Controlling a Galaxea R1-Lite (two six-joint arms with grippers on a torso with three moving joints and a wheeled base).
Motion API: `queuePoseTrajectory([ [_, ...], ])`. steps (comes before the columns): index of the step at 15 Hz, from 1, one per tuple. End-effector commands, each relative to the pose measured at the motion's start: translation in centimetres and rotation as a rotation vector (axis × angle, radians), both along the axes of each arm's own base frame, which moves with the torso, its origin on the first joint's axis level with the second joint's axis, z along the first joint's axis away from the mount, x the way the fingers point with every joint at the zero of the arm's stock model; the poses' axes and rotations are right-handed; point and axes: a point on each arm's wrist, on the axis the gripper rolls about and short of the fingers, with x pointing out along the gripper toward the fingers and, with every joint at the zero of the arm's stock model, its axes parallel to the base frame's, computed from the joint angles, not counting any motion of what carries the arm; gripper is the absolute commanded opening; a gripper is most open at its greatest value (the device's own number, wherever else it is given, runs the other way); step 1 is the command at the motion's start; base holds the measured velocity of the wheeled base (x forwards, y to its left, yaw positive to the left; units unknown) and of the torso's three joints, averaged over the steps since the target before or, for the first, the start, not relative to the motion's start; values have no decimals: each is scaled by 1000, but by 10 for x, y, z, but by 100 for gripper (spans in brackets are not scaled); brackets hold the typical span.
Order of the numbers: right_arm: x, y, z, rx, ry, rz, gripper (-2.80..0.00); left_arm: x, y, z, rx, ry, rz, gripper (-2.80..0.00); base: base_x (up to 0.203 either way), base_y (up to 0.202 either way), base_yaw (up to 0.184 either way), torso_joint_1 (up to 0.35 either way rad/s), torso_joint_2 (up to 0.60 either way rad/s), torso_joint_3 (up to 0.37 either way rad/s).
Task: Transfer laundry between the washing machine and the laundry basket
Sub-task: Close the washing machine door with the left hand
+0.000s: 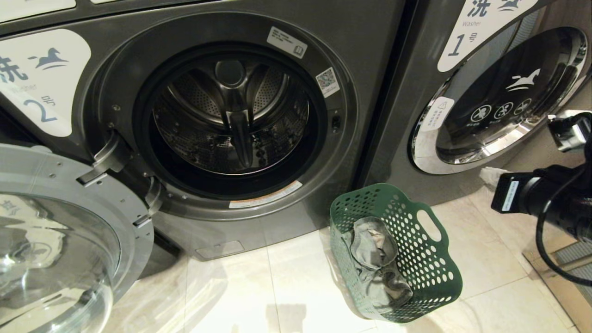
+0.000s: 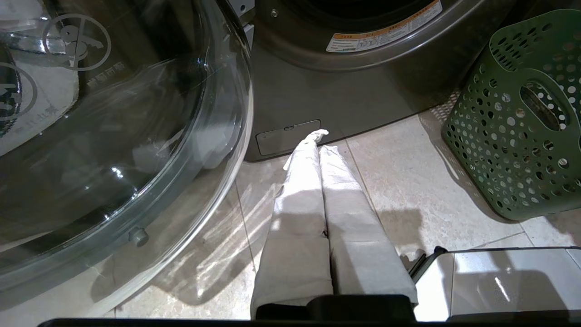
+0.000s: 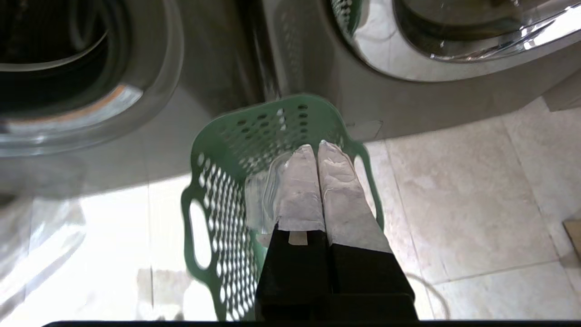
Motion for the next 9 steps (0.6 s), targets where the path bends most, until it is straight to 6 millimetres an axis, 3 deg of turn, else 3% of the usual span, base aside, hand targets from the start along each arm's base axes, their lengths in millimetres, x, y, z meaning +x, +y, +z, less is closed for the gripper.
queuePoseTrajectory([
  [1,-41,-9,11,-2,-30,31,-280,0,0,0,0,0,0,-280,0,0,0,0,0,0],
  [5,-103,-25,-4,-82,-48,55,-280,0,0,0,0,0,0,-280,0,0,0,0,0,0],
  [9,-141,-36,-26,-179,-61,78,-280,0,0,0,0,0,0,-280,0,0,0,0,0,0],
])
